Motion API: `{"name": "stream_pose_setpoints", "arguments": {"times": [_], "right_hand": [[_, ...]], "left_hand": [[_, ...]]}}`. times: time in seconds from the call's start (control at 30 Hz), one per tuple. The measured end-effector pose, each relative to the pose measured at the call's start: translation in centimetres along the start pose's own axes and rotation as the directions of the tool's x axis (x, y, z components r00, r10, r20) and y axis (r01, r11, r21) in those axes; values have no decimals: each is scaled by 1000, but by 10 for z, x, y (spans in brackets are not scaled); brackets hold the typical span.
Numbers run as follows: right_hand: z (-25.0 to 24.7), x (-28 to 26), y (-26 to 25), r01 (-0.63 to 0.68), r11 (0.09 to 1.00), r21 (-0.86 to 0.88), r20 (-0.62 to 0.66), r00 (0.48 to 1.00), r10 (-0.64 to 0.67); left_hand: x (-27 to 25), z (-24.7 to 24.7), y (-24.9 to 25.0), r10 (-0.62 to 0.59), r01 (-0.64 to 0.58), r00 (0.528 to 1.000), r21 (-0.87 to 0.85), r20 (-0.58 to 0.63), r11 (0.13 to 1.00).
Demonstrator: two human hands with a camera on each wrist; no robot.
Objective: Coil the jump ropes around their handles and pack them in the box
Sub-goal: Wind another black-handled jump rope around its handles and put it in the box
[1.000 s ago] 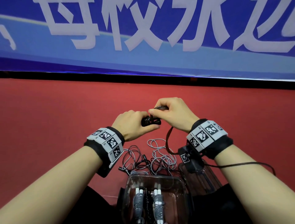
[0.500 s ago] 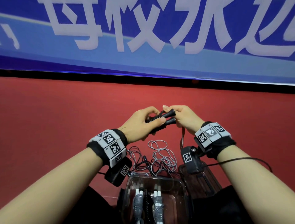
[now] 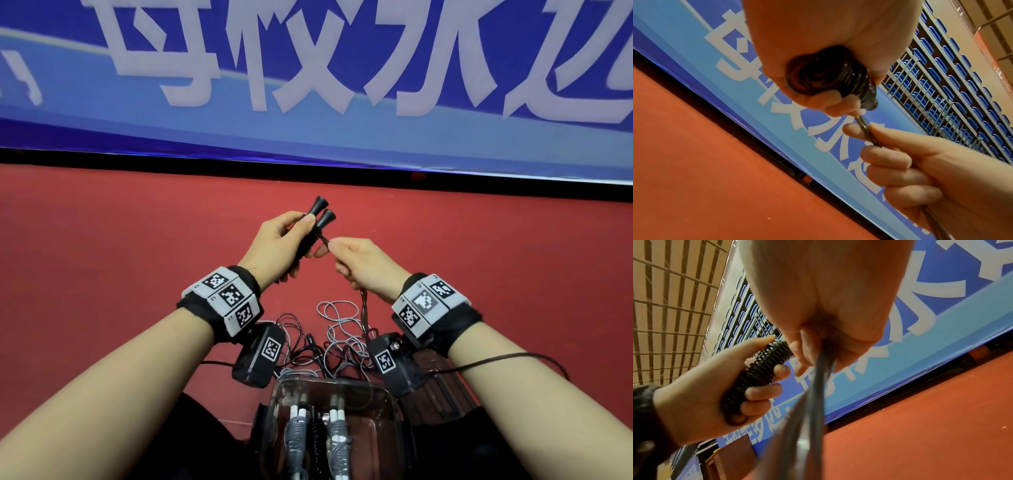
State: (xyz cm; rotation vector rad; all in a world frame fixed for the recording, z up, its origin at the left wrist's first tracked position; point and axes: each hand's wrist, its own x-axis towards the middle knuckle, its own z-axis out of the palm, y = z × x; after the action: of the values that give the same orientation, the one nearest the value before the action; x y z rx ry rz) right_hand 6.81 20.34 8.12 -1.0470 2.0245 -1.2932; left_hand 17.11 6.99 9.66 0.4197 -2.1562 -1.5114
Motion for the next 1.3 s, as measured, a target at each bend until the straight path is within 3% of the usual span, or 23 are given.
{"name": "stream_pose_setpoints", "arguments": {"times": [0.23, 0.33, 0.43, 0.53, 0.6, 0.73, 0.97, 1.1, 1.23, 1.3], "right_hand": [[7, -3, -2, -53, 998, 28, 91, 995, 50], [7, -9, -1, -49, 994, -100, 153, 986, 64], [6, -13, -3, 92, 933, -349, 107, 993, -58], [4, -16, -9, 173, 808, -564, 51, 983, -175], [2, -18, -14, 197, 762, -617, 11, 970, -243], [2, -14, -18, 257, 814, -521, -64, 939, -338], [-4, -18, -24, 275, 879, -390, -65, 944, -324], [-14, -16, -26, 270, 920, -285, -108, 944, -311], [-26, -14, -24, 262, 948, -179, -140, 947, -289], [-26, -13, -23, 264, 950, -165, -122, 951, -286]], "left_hand": [[10, -8, -12, -71, 79, 972, 29, -225, 996], [17, -23, -19, -145, 136, 914, -50, -379, 989], [18, -39, -28, -177, 207, 886, 23, -429, 978], [15, -44, -36, -174, 269, 910, 215, -377, 939], [12, -41, -38, -160, 263, 937, 328, -309, 907], [9, -31, -34, 30, 113, 981, 702, -189, 704], [1, -16, -27, 40, -91, 996, 854, 82, 513], [-7, -5, -16, 23, -197, 974, 789, 226, 581], [-13, -1, -9, 68, -259, 954, 686, 293, 680], [-15, 2, -4, 97, -302, 941, 672, 325, 676]]}}
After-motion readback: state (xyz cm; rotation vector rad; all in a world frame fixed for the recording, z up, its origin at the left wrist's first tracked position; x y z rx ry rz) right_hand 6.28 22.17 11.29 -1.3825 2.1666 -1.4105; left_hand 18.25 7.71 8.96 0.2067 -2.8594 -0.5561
